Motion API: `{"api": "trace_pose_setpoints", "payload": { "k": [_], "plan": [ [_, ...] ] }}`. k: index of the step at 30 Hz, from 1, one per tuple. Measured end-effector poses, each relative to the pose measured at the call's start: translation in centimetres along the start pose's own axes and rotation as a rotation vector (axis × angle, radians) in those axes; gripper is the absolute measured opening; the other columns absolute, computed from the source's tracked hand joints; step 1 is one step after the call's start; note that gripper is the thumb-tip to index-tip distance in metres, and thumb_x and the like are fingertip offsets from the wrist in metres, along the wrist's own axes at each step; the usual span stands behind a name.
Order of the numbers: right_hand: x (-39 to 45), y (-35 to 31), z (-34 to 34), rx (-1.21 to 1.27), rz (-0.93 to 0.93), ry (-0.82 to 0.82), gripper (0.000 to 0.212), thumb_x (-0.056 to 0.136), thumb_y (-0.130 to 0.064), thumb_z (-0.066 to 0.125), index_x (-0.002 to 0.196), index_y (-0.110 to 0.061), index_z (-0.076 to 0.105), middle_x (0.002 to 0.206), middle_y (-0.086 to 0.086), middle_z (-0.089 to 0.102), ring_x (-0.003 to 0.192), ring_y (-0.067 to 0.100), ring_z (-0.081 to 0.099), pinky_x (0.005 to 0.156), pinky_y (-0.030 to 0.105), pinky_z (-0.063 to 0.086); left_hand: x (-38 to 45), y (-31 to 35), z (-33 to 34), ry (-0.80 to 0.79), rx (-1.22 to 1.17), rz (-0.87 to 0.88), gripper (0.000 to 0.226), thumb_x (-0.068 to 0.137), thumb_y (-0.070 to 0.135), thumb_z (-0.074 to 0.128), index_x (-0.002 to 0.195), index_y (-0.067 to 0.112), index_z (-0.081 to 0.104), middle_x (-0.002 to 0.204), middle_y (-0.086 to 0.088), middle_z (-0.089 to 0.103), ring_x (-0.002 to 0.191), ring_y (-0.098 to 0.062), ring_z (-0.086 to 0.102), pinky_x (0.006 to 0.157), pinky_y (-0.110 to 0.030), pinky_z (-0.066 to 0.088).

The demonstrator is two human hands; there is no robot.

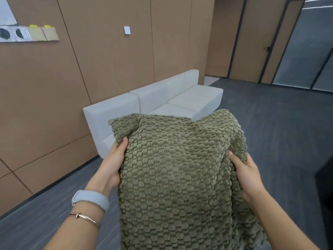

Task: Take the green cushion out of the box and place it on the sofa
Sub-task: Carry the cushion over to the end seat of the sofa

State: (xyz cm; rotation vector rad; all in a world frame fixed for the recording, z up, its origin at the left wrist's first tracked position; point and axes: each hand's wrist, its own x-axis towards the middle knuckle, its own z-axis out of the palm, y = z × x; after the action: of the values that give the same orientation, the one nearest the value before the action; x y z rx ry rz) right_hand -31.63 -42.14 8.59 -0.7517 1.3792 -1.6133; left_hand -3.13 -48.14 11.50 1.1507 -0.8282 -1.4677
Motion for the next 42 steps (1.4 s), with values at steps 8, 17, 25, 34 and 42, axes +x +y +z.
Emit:
{"api": "trace_pose_setpoints", "payload": {
  "k": [8,17,25,34,42],
  "plan": [
    [-0.5,1.5,-0.9,0.034,0.075,0.109,0.028,0.087,-0.027,0.061,0.114,-0.021,0.059,0.106,0.001,0.066,0.097,0.021,0.063,0.078,0.033,0.048,-0.4,-1.2,0.8,-0.14,0.061,-0.066,0.055,0.064,0.03,0.074,0.113,0.031,0.048,0.11,-0.006,0.066,0.097,-0.023,0.065,0.072,-0.036,0.053],
    [5.0,1.0,-5.0,0.029,0.077,0.164,0.021,0.086,-0.027,0.061,0.107,-0.021,0.058,0.101,0.0,0.065,0.093,0.021,0.063,0.077,0.035,0.05,3.9,-3.4,6.8,-0.082,0.148,0.009,0.061,0.065,0.015,0.079,0.121,0.015,0.055,0.109,-0.01,0.07,0.097,-0.026,0.068,0.08,-0.037,0.054],
    [15.9,-1.6,-13.8,0.025,0.062,0.236,0.008,0.084,-0.025,0.064,0.091,-0.025,0.061,0.098,0.002,0.067,0.093,0.023,0.064,0.08,0.038,0.051,11.3,-6.8,20.1,-0.063,0.114,-0.032,0.046,0.071,0.01,0.077,0.113,0.008,0.06,0.102,-0.011,0.071,0.089,-0.024,0.069,0.064,-0.029,0.055],
    [29.9,-6.4,-23.2,-0.012,0.028,0.315,0.009,0.081,-0.027,0.068,0.087,-0.025,0.061,0.099,0.003,0.068,0.095,0.025,0.065,0.086,0.041,0.051,21.0,-8.2,36.1,-0.108,0.102,-0.083,0.025,0.072,0.01,0.075,0.094,0.011,0.064,0.094,-0.01,0.072,0.086,-0.024,0.069,0.065,-0.03,0.054],
    [42.5,-6.6,-26.0,0.003,0.056,0.36,0.01,0.079,-0.027,0.069,0.087,-0.024,0.064,0.105,0.007,0.069,0.097,0.026,0.065,0.09,0.047,0.05,32.0,-9.8,44.5,-0.123,0.094,-0.099,0.04,0.07,0.011,0.077,0.108,0.009,0.063,0.099,-0.01,0.073,0.089,-0.023,0.07,0.066,-0.03,0.055]
  ]
}}
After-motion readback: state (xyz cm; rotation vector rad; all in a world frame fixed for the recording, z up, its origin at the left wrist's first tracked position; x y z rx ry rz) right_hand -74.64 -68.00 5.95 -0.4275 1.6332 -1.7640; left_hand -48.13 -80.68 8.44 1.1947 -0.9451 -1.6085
